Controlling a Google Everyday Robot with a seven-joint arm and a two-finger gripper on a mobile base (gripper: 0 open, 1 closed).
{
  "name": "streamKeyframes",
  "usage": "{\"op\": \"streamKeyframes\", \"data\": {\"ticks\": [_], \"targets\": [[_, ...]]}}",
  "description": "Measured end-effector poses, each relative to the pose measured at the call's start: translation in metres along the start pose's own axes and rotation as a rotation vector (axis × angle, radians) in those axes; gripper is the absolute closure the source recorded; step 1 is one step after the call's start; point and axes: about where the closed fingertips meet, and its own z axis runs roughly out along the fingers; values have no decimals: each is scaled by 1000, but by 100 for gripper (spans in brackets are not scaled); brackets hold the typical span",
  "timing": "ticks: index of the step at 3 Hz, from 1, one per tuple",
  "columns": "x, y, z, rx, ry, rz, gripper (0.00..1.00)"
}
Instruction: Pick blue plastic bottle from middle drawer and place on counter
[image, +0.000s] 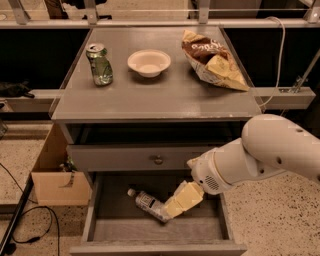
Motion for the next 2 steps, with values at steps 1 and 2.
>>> {"op": "streamKeyframes", "data": {"ticks": [1, 2], "targets": [[0, 0, 0, 0, 0, 0, 0], [-4, -11, 15, 54, -11, 20, 0]]}}
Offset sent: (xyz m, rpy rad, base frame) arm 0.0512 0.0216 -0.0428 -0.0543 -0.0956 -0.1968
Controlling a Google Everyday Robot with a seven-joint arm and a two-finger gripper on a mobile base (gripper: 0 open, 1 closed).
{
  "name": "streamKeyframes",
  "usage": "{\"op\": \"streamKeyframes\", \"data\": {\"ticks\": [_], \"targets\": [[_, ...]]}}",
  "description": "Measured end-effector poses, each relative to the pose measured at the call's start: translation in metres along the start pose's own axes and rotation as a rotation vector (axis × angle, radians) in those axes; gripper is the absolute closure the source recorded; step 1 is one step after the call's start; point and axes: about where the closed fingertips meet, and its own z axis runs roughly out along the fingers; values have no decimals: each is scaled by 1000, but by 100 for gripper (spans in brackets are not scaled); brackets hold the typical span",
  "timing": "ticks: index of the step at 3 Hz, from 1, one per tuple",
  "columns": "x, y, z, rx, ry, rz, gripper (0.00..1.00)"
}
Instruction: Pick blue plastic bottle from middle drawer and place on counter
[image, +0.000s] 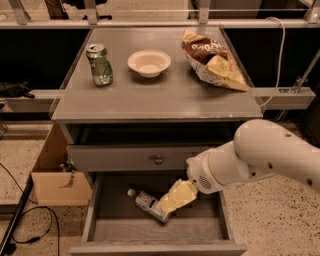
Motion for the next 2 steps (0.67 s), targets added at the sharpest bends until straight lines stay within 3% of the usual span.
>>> {"op": "streamKeyframes", "data": {"ticks": [1, 2], "targets": [[10, -31, 43, 104, -31, 30, 0], [10, -58, 57, 200, -87, 16, 0]]}}
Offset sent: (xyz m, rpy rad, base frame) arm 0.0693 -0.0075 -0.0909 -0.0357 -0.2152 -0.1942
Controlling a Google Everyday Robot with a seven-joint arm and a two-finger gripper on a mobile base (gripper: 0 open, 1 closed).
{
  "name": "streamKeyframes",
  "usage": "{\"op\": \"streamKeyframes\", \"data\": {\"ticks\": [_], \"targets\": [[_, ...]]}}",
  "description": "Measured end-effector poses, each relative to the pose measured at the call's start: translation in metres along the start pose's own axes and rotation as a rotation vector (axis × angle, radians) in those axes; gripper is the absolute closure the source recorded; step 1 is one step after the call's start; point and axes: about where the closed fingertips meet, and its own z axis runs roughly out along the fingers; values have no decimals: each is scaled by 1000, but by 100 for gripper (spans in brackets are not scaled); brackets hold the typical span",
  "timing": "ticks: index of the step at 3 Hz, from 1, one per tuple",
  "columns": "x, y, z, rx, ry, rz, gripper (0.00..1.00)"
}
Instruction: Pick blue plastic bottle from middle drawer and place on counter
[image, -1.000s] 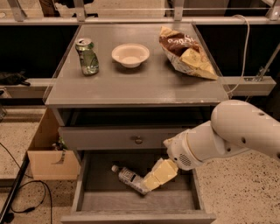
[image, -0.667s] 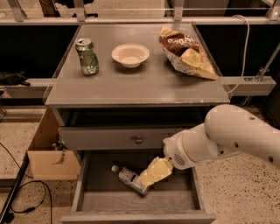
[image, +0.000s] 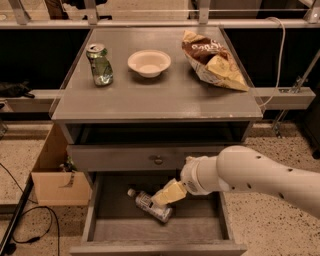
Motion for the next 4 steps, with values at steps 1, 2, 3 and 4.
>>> {"op": "streamKeyframes", "data": {"ticks": [1, 2, 3, 4], "targets": [[0, 0, 0, 0, 0, 0, 0], [27, 8, 37, 5, 7, 7, 0], [63, 10, 75, 27, 6, 20, 0], [100, -2, 111, 62, 3, 51, 0]]}}
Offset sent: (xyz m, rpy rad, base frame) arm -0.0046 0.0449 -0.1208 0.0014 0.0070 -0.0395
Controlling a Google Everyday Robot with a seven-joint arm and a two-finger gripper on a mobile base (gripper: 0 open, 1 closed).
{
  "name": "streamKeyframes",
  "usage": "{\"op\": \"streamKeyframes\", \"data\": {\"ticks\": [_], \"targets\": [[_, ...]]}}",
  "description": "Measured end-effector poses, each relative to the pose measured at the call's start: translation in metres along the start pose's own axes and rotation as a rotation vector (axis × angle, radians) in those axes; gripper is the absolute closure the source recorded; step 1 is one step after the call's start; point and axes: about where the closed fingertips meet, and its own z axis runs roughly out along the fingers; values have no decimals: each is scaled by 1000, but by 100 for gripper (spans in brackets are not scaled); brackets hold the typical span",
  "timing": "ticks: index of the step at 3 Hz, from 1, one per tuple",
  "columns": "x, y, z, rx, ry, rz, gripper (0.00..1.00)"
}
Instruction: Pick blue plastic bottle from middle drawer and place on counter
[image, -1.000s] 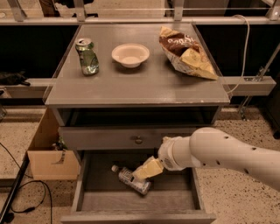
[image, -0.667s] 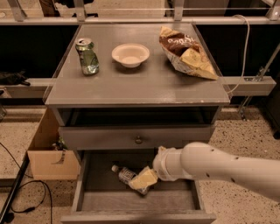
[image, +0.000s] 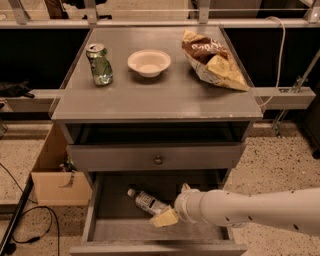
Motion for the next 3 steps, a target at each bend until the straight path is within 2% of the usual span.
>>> {"op": "streamKeyframes", "data": {"ticks": [1, 3], "targets": [[0, 0, 0, 0, 0, 0, 0], [8, -35, 41, 15, 68, 8, 0]]}}
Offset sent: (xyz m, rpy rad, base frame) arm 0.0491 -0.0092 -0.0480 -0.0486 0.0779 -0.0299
